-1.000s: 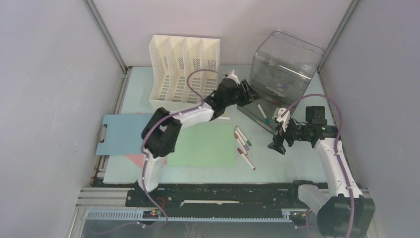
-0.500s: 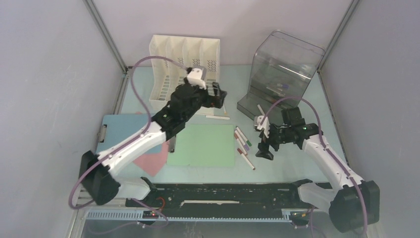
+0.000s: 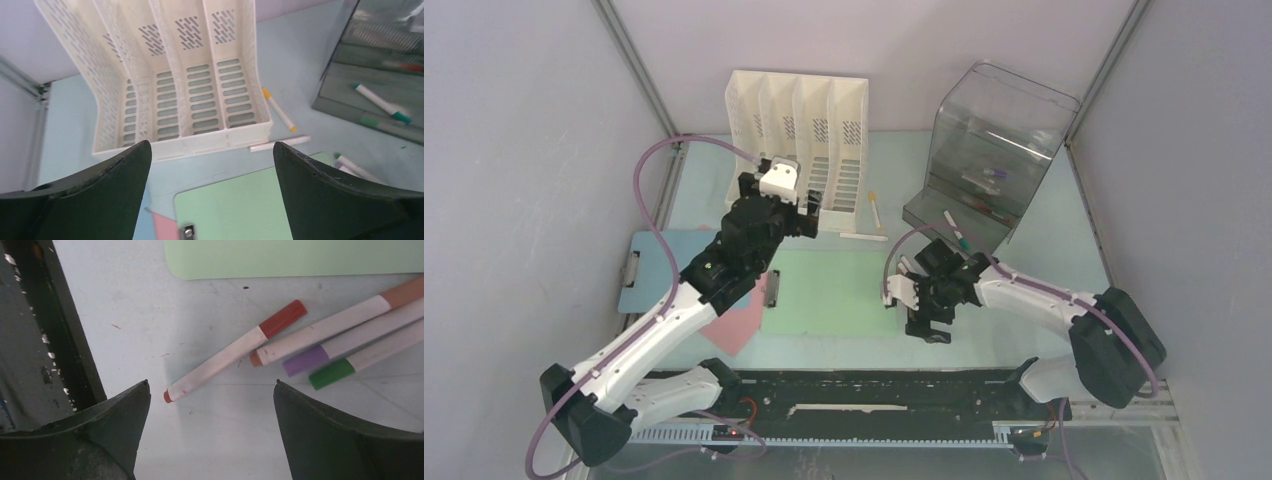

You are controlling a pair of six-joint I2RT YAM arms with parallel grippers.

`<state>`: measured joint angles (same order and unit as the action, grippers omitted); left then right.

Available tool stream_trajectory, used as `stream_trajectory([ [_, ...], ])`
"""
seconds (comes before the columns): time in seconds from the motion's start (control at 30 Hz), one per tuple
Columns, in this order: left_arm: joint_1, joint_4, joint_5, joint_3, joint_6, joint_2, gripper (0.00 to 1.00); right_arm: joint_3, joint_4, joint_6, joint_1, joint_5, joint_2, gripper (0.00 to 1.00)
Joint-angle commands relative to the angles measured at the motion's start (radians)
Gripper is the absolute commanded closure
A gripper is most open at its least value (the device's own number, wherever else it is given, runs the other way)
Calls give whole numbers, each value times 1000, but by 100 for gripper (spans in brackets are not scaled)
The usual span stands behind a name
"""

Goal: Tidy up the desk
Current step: Pick up the stationery from the center of the board.

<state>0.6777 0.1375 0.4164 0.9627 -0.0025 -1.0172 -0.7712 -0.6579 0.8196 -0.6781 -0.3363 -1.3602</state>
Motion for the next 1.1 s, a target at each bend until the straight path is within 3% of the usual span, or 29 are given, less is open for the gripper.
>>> stream_trajectory([
  [0.0,-1,44,73,-39,140,64,0,-4,14,-17,-45,121,-45,0],
  [0.53,0,57,95,-58,188,97,0,-5,45,-38,-77,194,-122,24],
  [1.07,7,57,109,-62,195,89,0,-30,34,-61,-72,249,-163,70],
])
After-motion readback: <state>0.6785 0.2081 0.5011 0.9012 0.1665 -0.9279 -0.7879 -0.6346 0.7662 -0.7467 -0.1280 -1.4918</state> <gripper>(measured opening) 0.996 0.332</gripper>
